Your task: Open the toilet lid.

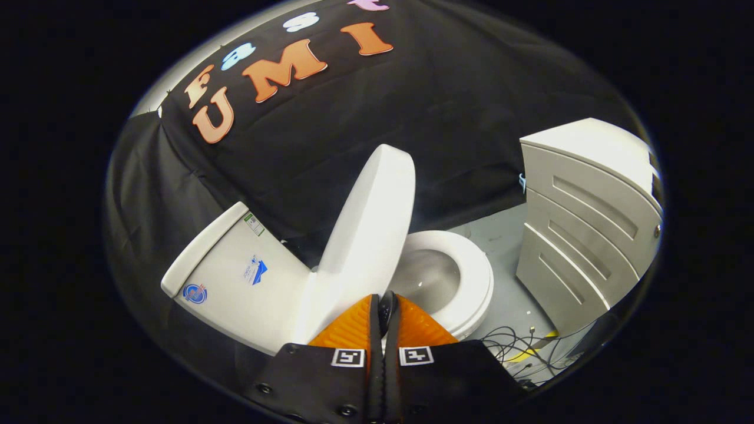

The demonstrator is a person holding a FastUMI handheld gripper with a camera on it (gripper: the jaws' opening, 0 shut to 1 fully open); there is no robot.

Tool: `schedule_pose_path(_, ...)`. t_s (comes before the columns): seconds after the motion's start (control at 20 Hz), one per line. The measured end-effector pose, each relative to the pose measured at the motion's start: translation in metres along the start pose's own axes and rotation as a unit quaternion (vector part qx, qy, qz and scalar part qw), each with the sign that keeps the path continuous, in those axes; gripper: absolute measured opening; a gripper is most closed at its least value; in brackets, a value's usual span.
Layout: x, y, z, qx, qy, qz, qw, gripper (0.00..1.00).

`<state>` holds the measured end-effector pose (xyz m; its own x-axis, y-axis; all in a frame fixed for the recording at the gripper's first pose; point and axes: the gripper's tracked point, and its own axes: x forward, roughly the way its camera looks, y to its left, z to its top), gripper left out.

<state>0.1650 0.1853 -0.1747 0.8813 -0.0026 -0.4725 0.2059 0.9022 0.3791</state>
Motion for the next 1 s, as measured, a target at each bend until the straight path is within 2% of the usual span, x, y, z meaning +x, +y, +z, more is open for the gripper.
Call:
schedule_pose_path(0.15,-0.005,0.009,0.002,-0.043,-0.005,-0.018,0.999,0.08)
schedule_pose_path(0.45,-0.012,0.035,0.009,-0.086,-0.022,-0.026,0.996,0.08)
schedule_pose_path(1.0,-0.028,0.102,0.027,-0.178,-0.043,-0.028,0.983,0.08)
